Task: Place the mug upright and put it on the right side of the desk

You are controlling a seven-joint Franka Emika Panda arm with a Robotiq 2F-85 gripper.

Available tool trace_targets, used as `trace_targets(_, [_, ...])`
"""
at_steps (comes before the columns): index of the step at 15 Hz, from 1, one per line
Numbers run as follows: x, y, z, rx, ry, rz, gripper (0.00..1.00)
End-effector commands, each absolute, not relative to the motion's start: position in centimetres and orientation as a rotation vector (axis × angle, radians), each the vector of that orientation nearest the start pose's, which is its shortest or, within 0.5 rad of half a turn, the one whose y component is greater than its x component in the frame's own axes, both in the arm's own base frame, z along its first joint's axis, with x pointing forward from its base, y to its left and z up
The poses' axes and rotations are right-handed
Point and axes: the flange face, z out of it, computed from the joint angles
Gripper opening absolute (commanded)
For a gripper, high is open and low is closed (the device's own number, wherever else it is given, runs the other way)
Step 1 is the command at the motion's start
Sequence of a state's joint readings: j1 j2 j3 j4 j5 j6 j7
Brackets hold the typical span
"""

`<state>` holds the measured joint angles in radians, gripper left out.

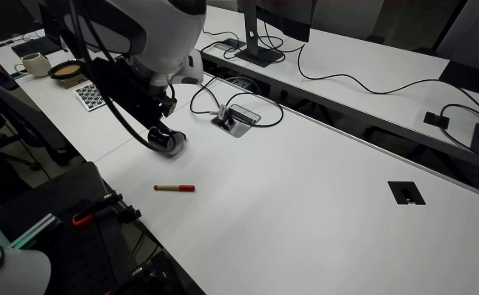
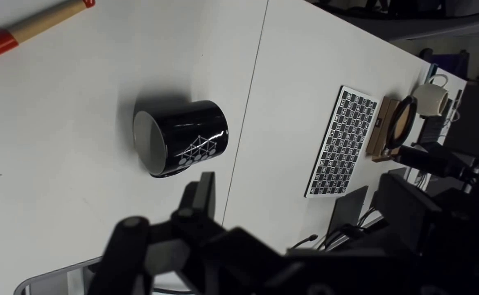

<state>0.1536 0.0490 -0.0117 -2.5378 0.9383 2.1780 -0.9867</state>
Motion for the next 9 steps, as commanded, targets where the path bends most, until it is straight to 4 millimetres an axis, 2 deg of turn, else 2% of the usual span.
trace_targets(1, [43.8, 9.8, 21.4, -2.310, -0.480, 0.071, 1.00])
trace_targets(5, [45.6, 9.5, 18.5, -2.327, -0.395, 0.070, 1.00])
trace_targets(9, [46.4, 8.7, 15.4, -2.359, -0.330, 0.112, 1.00])
